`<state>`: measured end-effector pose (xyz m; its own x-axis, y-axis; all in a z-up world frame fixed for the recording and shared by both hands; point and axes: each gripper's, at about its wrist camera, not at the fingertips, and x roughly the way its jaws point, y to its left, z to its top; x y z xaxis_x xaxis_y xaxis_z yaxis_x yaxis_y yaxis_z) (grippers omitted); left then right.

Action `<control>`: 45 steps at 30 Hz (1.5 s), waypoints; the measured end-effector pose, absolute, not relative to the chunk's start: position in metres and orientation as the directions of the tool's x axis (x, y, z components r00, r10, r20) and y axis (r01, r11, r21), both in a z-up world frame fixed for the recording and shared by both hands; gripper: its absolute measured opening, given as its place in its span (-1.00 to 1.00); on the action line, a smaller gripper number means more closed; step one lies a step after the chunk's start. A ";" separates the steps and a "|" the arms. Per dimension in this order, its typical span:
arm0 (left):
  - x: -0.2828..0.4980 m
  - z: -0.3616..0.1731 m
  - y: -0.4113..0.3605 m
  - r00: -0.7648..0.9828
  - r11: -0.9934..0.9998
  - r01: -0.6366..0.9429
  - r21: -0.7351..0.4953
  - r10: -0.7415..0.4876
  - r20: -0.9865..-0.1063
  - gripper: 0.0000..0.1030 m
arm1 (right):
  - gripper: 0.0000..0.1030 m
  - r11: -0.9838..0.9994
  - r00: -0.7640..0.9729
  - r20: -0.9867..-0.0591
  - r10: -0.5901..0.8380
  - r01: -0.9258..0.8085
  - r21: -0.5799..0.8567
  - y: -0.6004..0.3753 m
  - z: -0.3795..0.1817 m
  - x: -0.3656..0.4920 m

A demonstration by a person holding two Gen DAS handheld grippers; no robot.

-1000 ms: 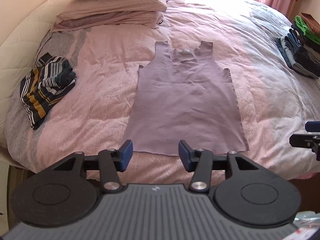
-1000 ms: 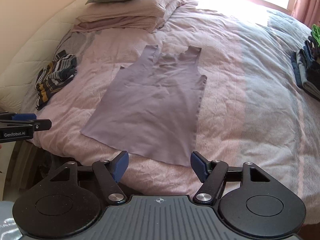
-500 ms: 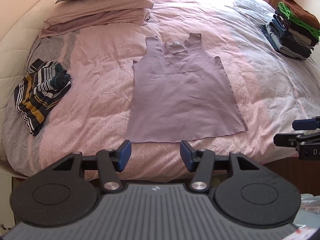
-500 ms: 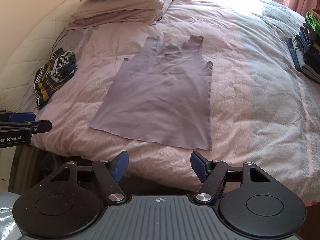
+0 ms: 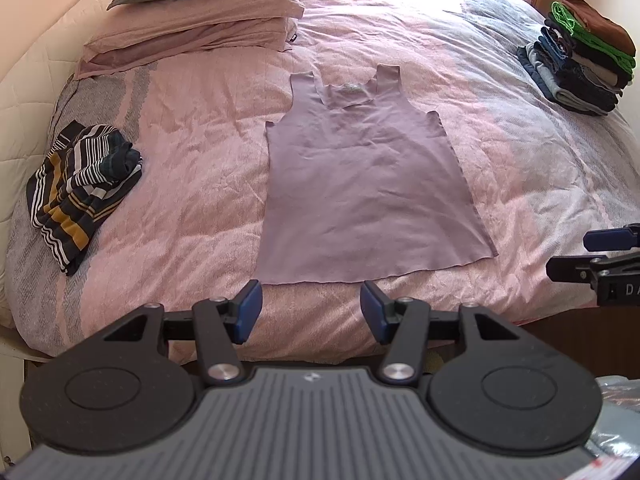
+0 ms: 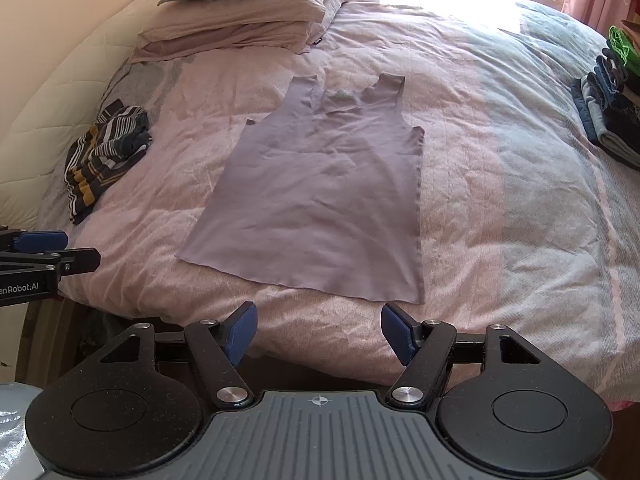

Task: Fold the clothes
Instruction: 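Withdraw both tools and bring them back to the shirt hem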

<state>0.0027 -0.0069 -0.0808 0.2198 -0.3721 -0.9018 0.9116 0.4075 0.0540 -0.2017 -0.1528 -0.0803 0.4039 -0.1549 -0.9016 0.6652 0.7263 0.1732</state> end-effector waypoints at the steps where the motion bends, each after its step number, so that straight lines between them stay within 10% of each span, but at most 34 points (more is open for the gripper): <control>1: 0.001 -0.081 -0.008 0.221 0.408 0.911 0.055 -0.373 -0.901 -0.03 | 0.27 0.728 0.406 -0.901 -0.154 0.663 0.175 -0.155 -0.080 -0.202; 29: -0.050 -0.088 -0.073 0.285 0.555 0.830 0.054 -0.339 -0.896 0.05 | 0.27 0.832 0.444 -0.892 -0.080 0.522 0.185 -0.263 -0.095 -0.232; 45: 0.055 -0.167 -0.133 0.248 0.555 0.832 0.002 -0.368 -0.896 0.05 | 0.26 0.823 0.410 -0.909 -0.075 0.541 0.176 -0.367 -0.191 -0.172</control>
<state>0.0547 -0.1328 -0.1673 0.2477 -0.3681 -0.8962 0.8316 0.5553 0.0018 -0.1717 -0.3671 -0.1912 0.4098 -0.0748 -0.9091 0.5405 0.8227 0.1760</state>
